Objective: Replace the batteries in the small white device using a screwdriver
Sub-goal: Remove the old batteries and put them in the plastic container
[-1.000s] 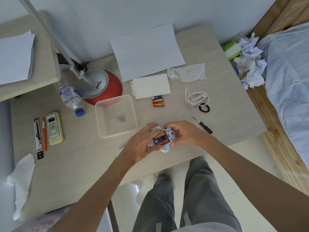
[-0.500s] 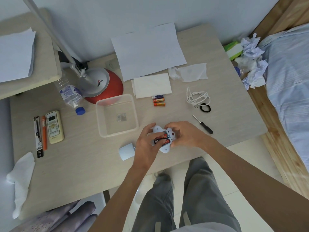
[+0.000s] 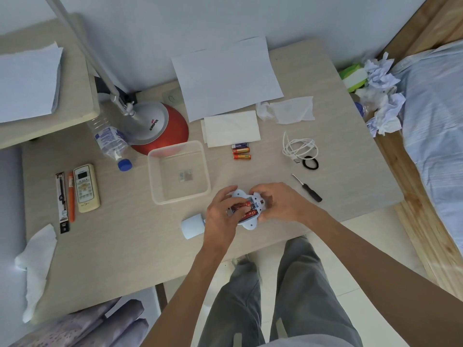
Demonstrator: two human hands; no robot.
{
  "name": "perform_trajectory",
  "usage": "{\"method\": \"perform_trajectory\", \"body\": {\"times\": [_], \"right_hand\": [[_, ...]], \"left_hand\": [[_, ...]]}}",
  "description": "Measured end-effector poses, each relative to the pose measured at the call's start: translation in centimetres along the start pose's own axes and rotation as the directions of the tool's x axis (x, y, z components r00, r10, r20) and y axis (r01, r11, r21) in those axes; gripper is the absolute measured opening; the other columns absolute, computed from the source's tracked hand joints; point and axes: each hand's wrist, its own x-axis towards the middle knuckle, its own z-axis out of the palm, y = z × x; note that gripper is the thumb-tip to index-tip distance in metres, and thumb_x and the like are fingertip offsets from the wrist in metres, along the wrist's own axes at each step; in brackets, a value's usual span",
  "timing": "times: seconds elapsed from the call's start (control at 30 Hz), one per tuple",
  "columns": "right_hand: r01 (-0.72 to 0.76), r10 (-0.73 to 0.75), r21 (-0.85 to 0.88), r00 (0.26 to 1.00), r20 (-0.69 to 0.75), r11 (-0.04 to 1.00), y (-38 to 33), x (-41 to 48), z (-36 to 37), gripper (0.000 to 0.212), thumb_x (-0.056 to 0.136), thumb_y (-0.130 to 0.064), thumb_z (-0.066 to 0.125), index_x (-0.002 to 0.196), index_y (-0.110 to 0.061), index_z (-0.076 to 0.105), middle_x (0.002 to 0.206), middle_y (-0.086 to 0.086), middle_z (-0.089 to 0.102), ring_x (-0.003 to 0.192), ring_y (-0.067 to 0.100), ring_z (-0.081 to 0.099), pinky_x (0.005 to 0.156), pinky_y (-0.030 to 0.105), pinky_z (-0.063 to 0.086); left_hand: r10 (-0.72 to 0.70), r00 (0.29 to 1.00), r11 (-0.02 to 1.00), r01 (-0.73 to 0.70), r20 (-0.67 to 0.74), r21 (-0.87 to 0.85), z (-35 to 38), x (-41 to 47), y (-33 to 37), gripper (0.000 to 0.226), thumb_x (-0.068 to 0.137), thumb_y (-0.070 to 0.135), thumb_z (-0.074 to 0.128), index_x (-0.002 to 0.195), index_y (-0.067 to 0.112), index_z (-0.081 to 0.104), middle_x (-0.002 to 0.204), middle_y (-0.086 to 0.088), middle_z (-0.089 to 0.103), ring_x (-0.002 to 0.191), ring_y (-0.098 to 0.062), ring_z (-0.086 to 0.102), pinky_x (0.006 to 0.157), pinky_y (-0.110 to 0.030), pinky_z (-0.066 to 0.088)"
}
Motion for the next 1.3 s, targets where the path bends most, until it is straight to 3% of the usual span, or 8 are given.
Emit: {"method": "perform_trajectory", "body": {"times": [0.17, 0.37, 0.5, 0.57, 0.73, 1.0, 1.13, 1.3], "right_hand": [[-0.003, 0.003, 0.007, 1.0, -0.009, 1.0, 0.0, -0.2, 0.1, 0.047, 0.064, -0.043, 0.091, 0.105, -0.039, 0.069, 0.096, -0.014, 0.075, 0.084, 0.012, 0.07, 0.078, 0.05, 0.063], [-0.014, 0.015, 0.035, 1.0, -0.02, 0.999, -0.1, -0.6, 0.3, 0.048, 0.064, -0.042, 0.09, 0.107, -0.036, 0.07, 0.096, -0.011, 0.076, 0.082, 0.017, 0.071, 0.079, 0.051, 0.062], [-0.016, 0.018, 0.043, 0.999, -0.032, 0.999, -0.1, -0.6, 0.4, 0.051, 0.063, -0.044, 0.091, 0.109, -0.036, 0.069, 0.098, -0.011, 0.076, 0.083, 0.017, 0.071, 0.079, 0.051, 0.062], [-0.007, 0.009, 0.047, 0.999, -0.039, 0.999, 0.0, -0.8, 0.5, 0.051, 0.064, -0.045, 0.091, 0.109, -0.035, 0.07, 0.099, -0.011, 0.076, 0.085, 0.018, 0.072, 0.08, 0.052, 0.062], [0.003, -0.001, 0.04, 0.999, -0.045, 0.999, -0.1, -0.8, 0.4, 0.051, 0.063, -0.046, 0.089, 0.108, -0.032, 0.07, 0.097, -0.007, 0.077, 0.084, 0.021, 0.072, 0.079, 0.053, 0.062], [0.018, -0.016, 0.037, 0.998, -0.061, 0.999, 0.1, -0.8, 0.7, 0.051, 0.065, -0.049, 0.091, 0.11, -0.035, 0.069, 0.096, -0.009, 0.077, 0.081, 0.019, 0.072, 0.077, 0.052, 0.061], [0.016, -0.013, 0.045, 0.998, -0.061, 0.999, 0.1, -0.9, 0.7, 0.051, 0.066, -0.051, 0.09, 0.11, -0.035, 0.069, 0.097, -0.008, 0.077, 0.08, 0.019, 0.071, 0.076, 0.053, 0.062], [0.007, -0.006, 0.021, 0.999, -0.049, 1.0, 0.0, -0.8, 0.6, 0.05, 0.065, -0.051, 0.089, 0.109, -0.036, 0.069, 0.096, -0.01, 0.076, 0.08, 0.016, 0.071, 0.076, 0.052, 0.062]], "left_hand": [[-0.036, 0.993, 0.993, 0.023, -0.114, -0.118, -2.5, -0.1, 1.4, 0.012, 0.096, 0.016, 0.082, 0.108, 0.017, 0.084, 0.141, 0.01, 0.068, 0.129, -0.016, 0.066, 0.098, -0.036, 0.064], [0.13, 0.965, 0.991, -0.12, -0.229, 0.057, -9.5, 3.9, 2.0, 0.013, 0.093, 0.013, 0.085, 0.106, 0.013, 0.085, 0.13, -0.002, 0.072, 0.116, -0.008, 0.069, 0.102, -0.016, 0.052], [0.051, 0.984, 0.948, 0.006, -0.17, 0.319, -12.4, 8.5, -2.2, 0.011, 0.093, 0.018, 0.085, 0.104, 0.017, 0.085, 0.119, 0.002, 0.074, 0.109, -0.011, 0.067, 0.101, -0.035, 0.056], [0.003, 0.993, 0.92, 0.042, -0.114, 0.39, -12.3, 10.0, -3.6, 0.011, 0.092, 0.019, 0.085, 0.102, 0.02, 0.083, 0.115, 0.005, 0.074, 0.109, -0.015, 0.068, 0.098, -0.034, 0.055], [-0.021, 1.0, 0.829, 0.005, 0.022, 0.559, -10.9, 11.6, -5.0, 0.014, 0.092, 0.022, 0.084, 0.106, 0.019, 0.086, 0.117, 0.004, 0.072, 0.116, -0.022, 0.064, 0.099, -0.043, 0.057], [0.027, 0.997, 0.886, 0.012, -0.077, 0.464, -11.3, 10.1, -4.3, 0.021, 0.094, 0.028, 0.083, 0.114, 0.021, 0.085, 0.133, 0.004, 0.072, 0.128, -0.019, 0.062, 0.108, -0.035, 0.052], [0.279, 0.955, 0.896, -0.223, -0.098, 0.385, -10.6, 5.1, -0.6, 0.019, 0.094, 0.022, 0.084, 0.113, 0.018, 0.083, 0.131, 0.002, 0.072, 0.124, -0.017, 0.066, 0.108, -0.033, 0.053], [0.435, 0.863, 0.786, -0.503, 0.258, 0.358, -6.8, 0.2, 0.8, 0.027, 0.101, 0.032, 0.073, 0.124, 0.02, 0.078, 0.142, -0.002, 0.066, 0.128, -0.022, 0.063, 0.092, -0.039, 0.062]]}}
